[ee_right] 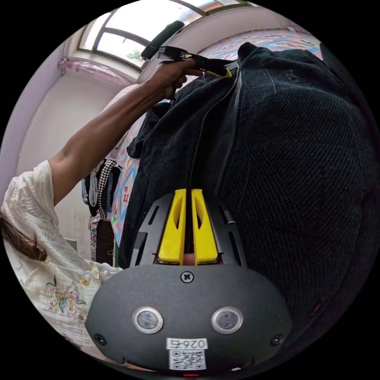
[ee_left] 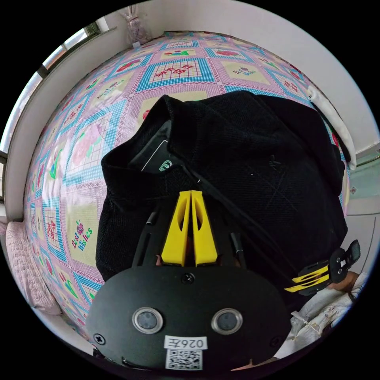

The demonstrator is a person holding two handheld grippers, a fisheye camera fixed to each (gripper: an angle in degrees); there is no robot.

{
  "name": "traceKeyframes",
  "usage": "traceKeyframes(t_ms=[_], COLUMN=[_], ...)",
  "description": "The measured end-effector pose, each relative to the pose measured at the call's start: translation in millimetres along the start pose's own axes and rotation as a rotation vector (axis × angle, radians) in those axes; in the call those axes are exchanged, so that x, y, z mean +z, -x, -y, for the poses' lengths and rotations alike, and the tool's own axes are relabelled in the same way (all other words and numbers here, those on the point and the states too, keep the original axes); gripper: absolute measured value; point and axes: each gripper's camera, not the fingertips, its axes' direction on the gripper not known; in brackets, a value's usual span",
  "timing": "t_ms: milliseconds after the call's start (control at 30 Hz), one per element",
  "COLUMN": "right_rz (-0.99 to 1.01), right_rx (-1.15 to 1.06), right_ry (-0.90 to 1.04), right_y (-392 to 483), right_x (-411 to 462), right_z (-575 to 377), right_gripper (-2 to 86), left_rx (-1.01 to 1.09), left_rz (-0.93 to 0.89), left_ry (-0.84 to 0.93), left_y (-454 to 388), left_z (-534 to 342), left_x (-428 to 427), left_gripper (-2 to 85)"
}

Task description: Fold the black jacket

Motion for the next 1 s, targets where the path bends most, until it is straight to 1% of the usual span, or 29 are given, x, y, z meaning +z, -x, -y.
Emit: traceKeyframes(t_ms=[67, 167, 233, 267, 300, 367, 400, 467, 533, 600, 667, 767, 833, 900, 933, 967, 1000], right_rz=[-0.021, -0.019, -0.027, -0.047, -0.061, -0.101, -0.080, 0.030, 0.067, 0.071, 0.078, 0.121, 0.141, 0.152, 0.156, 0.159, 0.163], right_rx=[-0.015, -0.041, -0.059, -0.070, -0.071, -0.042, -0.033, 0.026, 0.051, 0.060, 0.067, 0.070, 0.062, 0.058, 0.061, 0.063, 0.062], right_ry=[-0.015, -0.050, -0.076, -0.089, -0.086, -0.047, -0.034, -0.021, -0.072, -0.105, -0.119, -0.114, -0.100, -0.084, -0.072, -0.056, -0.045], right_y=[5, 14, 21, 24, 24, 16, 12, -6, -12, -15, -20, -23, -20, -15, -12, -10, -9], right_x=[-14, -35, -48, -56, -59, -63, -63, -73, -92, -111, -127, -134, -133, -129, -124, -118, -115], right_z=[1, 7, 13, 17, 20, 27, 28, 29, 25, 24, 26, 35, 39, 42, 44, 46, 47], right_gripper=[-1.2, -1.3, -1.3, -1.3, -1.3, -0.9, -0.6, 1.6, 3.2, 4.3, 5.1, 5.6, 6.1, 6.3, 6.4, 6.5, 5.9], left_rx=[-0.015, -0.084, -0.149, -0.158, -0.163, -0.139, -0.120, -0.077, 0.013, 0.033, 0.035, -0.019, -0.102, -0.144, -0.150, -0.149, -0.153], left_rz=[-0.001, 0.027, -0.016, -0.032, -0.060, -0.050, -0.021, 0.035, 0.074, 0.097, 0.083, -0.010, -0.245, -0.400, -0.409, -0.382, -0.256], left_ry=[-0.018, -0.107, -0.185, -0.194, -0.187, -0.140, -0.097, -0.030, 0.050, 0.018, 0.006, -0.001, -0.046, -0.088, -0.082, -0.077, -0.091], left_y=[6, 20, 37, 41, 46, 47, 45, 37, 24, 19, 19, 34, 59, 73, 75, 73, 67], left_z=[-5, -15, -20, -20, -19, -15, -14, -13, -15, -22, -26, -29, -34, -41, -43, -43, -46], left_x=[-3, -19, -32, -33, -31, -20, -12, 2, 18, 18, 21, 20, 16, 20, 28, 32, 34], left_gripper=[-0.7, -0.9, -0.9, -0.8, -0.8, -0.6, -0.4, 0.5, 8.2, 10.0, 11.1, 12.0, 16.4, 17.4, 17.1, 14.5, 9.3])
